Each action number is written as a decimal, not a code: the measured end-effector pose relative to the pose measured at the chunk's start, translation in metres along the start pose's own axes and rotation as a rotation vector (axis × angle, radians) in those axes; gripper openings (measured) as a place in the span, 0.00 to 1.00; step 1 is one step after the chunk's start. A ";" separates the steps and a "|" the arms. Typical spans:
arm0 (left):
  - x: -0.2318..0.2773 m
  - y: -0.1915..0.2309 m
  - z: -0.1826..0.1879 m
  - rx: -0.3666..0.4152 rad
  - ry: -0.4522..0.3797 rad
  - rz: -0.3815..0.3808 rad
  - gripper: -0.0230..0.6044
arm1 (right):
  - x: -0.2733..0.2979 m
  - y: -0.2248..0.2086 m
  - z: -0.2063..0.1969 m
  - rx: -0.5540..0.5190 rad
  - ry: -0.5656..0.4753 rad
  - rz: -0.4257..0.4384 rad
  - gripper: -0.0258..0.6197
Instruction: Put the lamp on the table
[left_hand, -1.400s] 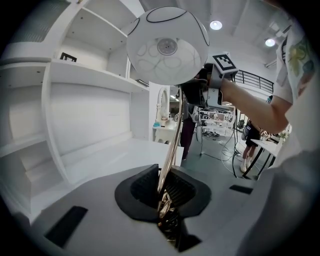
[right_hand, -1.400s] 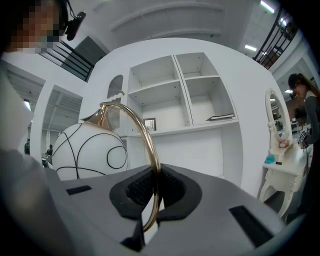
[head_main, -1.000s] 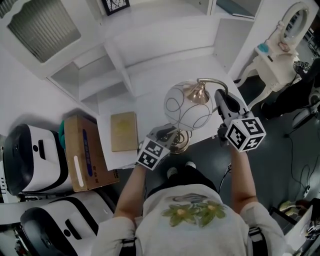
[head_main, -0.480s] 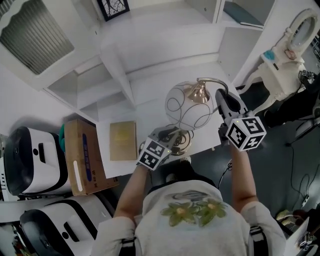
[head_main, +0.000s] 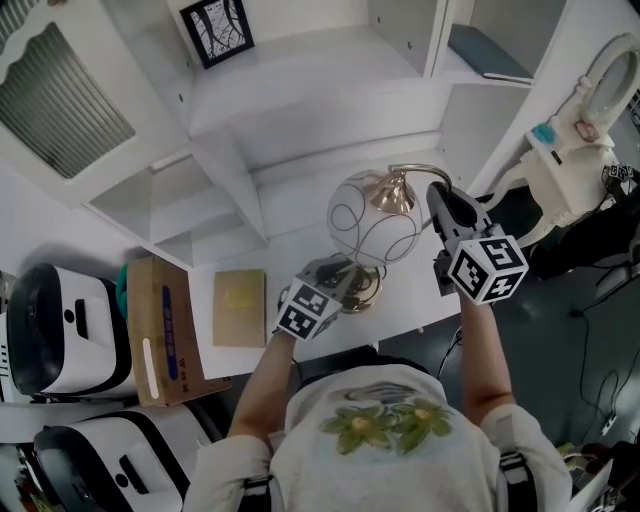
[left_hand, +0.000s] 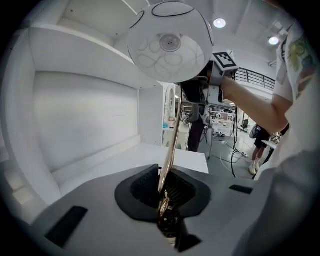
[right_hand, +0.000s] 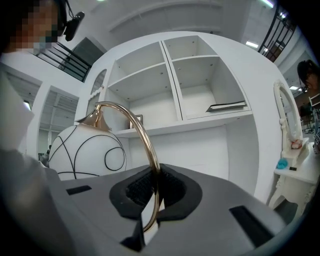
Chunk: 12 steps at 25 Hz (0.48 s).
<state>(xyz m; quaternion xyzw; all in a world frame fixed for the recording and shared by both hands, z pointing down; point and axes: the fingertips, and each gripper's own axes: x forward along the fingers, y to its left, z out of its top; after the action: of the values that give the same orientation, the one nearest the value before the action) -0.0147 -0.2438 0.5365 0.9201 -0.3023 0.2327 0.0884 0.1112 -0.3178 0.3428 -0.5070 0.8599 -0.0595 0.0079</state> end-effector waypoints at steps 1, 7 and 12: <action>0.004 0.003 0.000 -0.004 0.002 0.000 0.12 | 0.004 -0.003 -0.001 -0.001 0.004 0.004 0.09; 0.029 0.018 0.002 -0.021 0.012 0.010 0.12 | 0.027 -0.026 -0.010 0.007 0.028 0.022 0.09; 0.049 0.027 -0.006 -0.043 0.026 0.014 0.12 | 0.043 -0.038 -0.023 0.007 0.048 0.052 0.09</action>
<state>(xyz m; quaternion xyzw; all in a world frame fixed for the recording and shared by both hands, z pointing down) 0.0016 -0.2890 0.5654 0.9128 -0.3126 0.2385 0.1107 0.1220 -0.3714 0.3720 -0.4830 0.8724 -0.0745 -0.0091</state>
